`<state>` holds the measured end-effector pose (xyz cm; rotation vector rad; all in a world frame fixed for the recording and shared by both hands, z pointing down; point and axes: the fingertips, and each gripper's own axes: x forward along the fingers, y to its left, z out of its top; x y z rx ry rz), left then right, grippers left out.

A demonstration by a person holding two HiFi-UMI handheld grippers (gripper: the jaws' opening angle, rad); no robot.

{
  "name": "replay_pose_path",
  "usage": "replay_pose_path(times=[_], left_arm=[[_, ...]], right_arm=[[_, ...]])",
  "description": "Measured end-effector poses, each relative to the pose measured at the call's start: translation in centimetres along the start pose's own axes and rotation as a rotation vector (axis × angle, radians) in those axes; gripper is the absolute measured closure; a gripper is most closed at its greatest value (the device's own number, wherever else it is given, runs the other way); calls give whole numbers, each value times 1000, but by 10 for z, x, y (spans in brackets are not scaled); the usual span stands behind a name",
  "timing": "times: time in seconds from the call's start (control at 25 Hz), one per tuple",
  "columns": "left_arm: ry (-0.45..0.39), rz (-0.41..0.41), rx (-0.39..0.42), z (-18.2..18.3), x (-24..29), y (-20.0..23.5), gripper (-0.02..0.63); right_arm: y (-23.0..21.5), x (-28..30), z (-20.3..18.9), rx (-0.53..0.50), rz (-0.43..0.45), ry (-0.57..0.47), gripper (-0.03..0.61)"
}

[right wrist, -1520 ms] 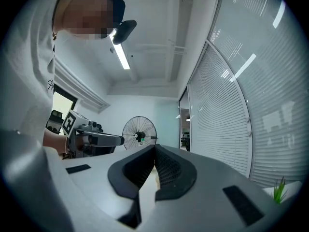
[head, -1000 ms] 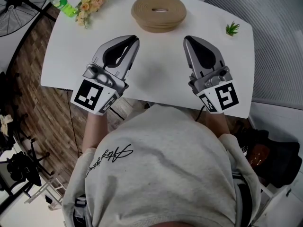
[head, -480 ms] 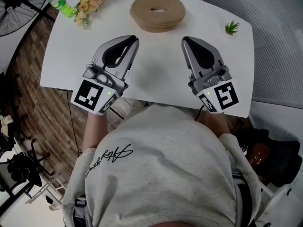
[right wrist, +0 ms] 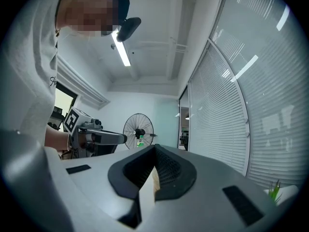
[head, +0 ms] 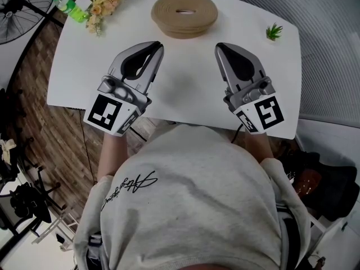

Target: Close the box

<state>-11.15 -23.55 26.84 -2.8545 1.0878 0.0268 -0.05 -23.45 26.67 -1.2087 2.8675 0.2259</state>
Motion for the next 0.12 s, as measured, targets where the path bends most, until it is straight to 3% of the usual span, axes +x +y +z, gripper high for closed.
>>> replay_pose_path(times=[0.12], left_arm=[[-2, -1, 0, 0, 2, 0, 598]], right_arm=[[-2, 0, 0, -1, 2, -1, 580]])
